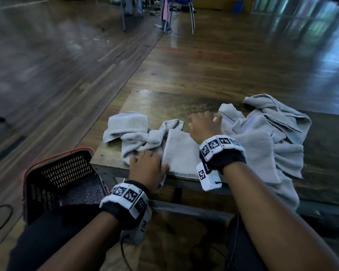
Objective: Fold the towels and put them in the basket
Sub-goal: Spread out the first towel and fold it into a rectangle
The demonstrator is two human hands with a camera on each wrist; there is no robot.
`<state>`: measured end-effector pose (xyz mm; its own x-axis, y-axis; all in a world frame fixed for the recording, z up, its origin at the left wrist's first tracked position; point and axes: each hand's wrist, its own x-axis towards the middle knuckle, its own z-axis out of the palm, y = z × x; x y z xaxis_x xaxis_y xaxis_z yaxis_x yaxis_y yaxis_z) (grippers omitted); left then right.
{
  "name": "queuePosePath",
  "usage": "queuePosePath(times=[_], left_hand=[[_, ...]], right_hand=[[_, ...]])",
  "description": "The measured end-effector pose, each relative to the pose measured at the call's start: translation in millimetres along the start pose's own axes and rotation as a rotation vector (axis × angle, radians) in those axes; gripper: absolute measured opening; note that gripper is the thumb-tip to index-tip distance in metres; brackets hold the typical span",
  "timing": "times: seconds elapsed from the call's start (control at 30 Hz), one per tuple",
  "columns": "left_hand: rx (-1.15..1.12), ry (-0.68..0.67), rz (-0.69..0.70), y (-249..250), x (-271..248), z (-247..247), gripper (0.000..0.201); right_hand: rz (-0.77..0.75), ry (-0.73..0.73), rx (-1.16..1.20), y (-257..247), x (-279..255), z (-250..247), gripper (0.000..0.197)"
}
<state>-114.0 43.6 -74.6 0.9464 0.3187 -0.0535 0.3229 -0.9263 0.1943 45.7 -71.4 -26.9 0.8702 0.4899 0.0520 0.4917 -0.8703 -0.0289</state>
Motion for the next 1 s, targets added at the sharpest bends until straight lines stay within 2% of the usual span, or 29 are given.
queuePosePath(times=[0.07,0.17,0.23,0.33,0.4,0.5,0.6,0.67,0.7,0.77,0.87,0.93,1.0], left_hand=[[0.011,-0.028,-0.011,2,3,0,0.037],[-0.033,-0.060,-0.032,3,8,-1,0.034],[-0.103,-0.094,-0.061,3,13,-2,0.029],[-0.179,-0.139,-0.090,4,18,-4,0.037],[-0.270,-0.131,-0.096,3,18,-10,0.039],[-0.545,-0.018,-0.126,-5,21,-28,0.027],[-0.696,0.306,-0.108,-13,20,-49,0.019],[-0.731,0.481,-0.051,-15,16,-61,0.020],[-0.742,0.528,-0.014,-14,14,-66,0.021],[-0.747,0.544,0.077,-10,9,-70,0.020],[-0.714,0.472,0.231,4,1,-64,0.019],[-0.663,0.406,0.327,17,-3,-55,0.020],[-0.550,0.345,0.427,33,-5,-45,0.022]], right_hand=[[-0.082,-0.140,0.025,-14,11,9,0.039],[-0.125,-0.310,0.057,-24,24,18,0.045],[-0.131,-0.358,0.048,-24,30,24,0.044],[-0.114,-0.392,0.101,-19,36,25,0.038],[-0.146,-0.271,0.144,-21,36,24,0.027],[-0.233,0.161,0.216,-26,28,19,0.019],[-0.211,0.491,0.390,-24,17,3,0.025],[-0.150,0.598,0.543,-17,11,-12,0.024],[-0.137,0.599,0.622,-12,8,-19,0.022],[-0.165,0.490,0.831,-1,-1,-27,0.017],[-0.164,0.233,1.056,23,-14,-27,0.011],[-0.098,0.088,1.174,42,-18,-22,0.014],[-0.006,0.008,1.217,61,-22,-15,0.021]])
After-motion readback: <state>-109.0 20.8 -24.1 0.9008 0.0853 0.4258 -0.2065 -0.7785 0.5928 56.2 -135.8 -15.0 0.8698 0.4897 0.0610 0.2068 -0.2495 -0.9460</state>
